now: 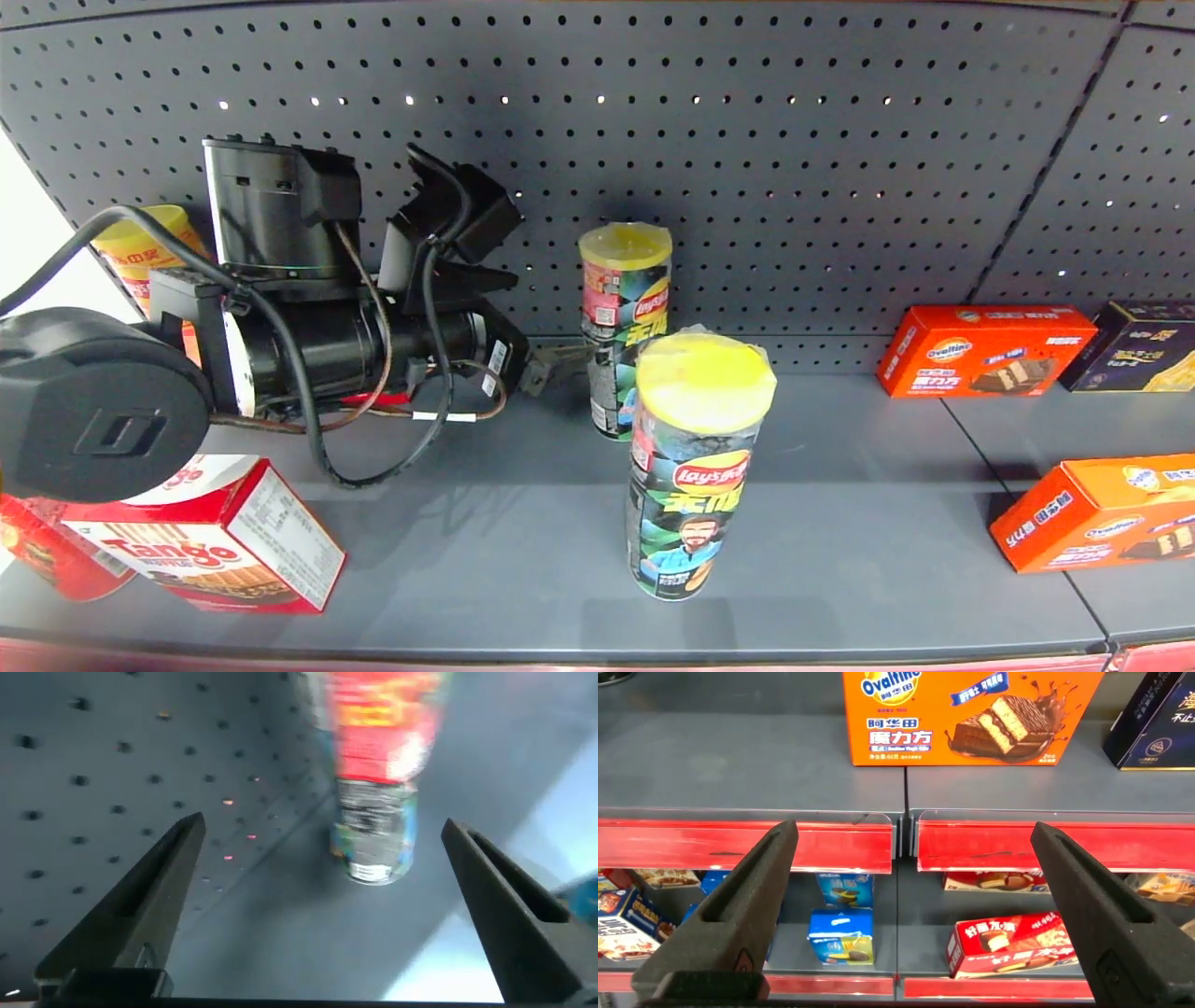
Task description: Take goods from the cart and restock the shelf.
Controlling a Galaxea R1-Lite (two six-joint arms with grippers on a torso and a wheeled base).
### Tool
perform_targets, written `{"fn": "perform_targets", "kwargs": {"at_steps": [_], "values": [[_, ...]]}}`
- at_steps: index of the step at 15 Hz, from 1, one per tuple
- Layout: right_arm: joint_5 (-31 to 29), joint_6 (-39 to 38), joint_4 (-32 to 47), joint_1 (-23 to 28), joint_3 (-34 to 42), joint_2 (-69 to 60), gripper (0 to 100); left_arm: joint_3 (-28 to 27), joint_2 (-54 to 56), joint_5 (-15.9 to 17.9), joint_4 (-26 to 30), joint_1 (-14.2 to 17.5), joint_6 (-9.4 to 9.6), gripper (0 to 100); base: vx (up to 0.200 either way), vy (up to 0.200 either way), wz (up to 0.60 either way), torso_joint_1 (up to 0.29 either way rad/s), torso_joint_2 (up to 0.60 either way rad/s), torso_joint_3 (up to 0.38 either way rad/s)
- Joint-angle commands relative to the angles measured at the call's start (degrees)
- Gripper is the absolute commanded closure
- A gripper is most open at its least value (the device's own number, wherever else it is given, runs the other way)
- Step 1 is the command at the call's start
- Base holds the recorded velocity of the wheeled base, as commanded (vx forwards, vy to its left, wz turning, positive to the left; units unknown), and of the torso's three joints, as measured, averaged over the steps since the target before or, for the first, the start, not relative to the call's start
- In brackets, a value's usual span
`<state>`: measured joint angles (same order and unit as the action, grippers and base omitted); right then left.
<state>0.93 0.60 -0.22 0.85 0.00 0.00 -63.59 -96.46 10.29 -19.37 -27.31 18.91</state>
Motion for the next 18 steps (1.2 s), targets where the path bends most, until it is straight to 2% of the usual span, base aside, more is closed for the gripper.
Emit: {"fn": "perform_targets", "kwargs": {"at_steps": [1,3,4,12,18], "values": [[0.04,0.02,-0.04,0.03,0.00,0.09,0,-0.84,-1.53,-0.36,0.03,-0.11,0.16,0,0.000,0.000,0.00,0.000,0.00,0.000],[0.04,0.02,0.04,0.03,0.00,0.09,0,-0.84,-2.24,-1.06,0.12,-0.03,2.19,0,0.000,0.000,0.00,0.000,0.00,0.000],[0.04,0.02,-0.04,0.03,0.00,0.09,0,-1.01,-2.76,-1.59,0.03,-0.03,2.54,0,0.000,0.000,0.00,0.000,0.00,0.000],[0.04,0.02,-0.04,0.03,0.00,0.09,0,-4.00,-5.75,-4.66,0.03,-0.29,2.54,0,0.000,0.000,0.00,0.000,0.00,0.000],[0.04,0.02,-0.04,0.03,0.00,0.09,0,-3.91,-5.66,-5.81,0.03,0.68,2.71,0,0.000,0.000,0.00,0.000,0.00,0.000]]}}
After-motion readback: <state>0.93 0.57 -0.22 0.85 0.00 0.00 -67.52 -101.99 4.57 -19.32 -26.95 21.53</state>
